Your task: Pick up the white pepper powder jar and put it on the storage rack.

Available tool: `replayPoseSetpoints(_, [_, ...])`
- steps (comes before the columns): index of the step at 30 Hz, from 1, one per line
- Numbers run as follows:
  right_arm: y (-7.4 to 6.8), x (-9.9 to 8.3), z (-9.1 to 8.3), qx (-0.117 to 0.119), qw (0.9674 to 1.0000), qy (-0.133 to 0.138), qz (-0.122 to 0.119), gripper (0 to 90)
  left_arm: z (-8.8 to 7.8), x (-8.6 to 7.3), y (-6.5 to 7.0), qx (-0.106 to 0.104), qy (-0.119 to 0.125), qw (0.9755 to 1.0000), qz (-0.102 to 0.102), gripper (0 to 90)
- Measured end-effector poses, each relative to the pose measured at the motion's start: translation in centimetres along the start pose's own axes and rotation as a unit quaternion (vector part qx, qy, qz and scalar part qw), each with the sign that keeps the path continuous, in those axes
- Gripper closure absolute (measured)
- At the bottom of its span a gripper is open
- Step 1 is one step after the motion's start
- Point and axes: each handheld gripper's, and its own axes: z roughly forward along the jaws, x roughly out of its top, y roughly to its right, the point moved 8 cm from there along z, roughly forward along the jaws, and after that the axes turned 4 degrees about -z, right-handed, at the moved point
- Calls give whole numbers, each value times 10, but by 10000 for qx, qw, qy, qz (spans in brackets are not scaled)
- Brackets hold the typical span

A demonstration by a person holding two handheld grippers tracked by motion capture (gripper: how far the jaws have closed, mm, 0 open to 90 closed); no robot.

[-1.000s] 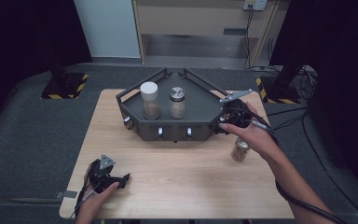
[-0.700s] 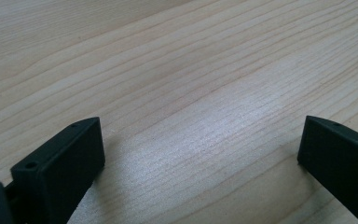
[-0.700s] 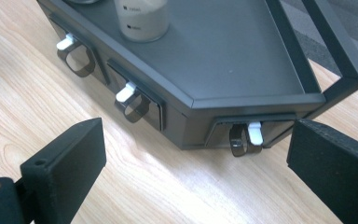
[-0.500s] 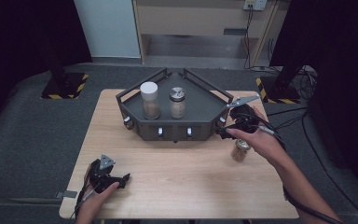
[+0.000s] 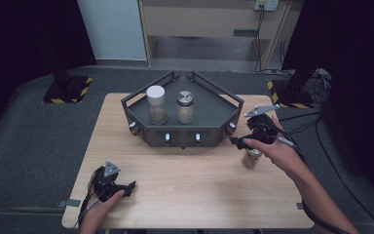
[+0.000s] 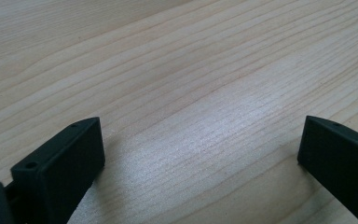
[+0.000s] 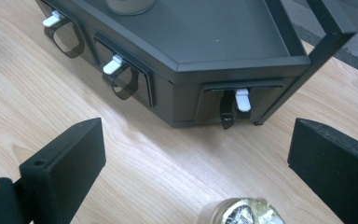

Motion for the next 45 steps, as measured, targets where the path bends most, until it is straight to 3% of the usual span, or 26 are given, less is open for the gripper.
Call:
replayPoseSetpoints(12, [1,-14,-5,-55,10000,-10,-18,43,0,0,0,1,0,10000,1,0])
replayPoseSetpoints(45, [10,-66,-17,-90,9994,-100,325,42,0,0,1,22,4,10000,-4,0])
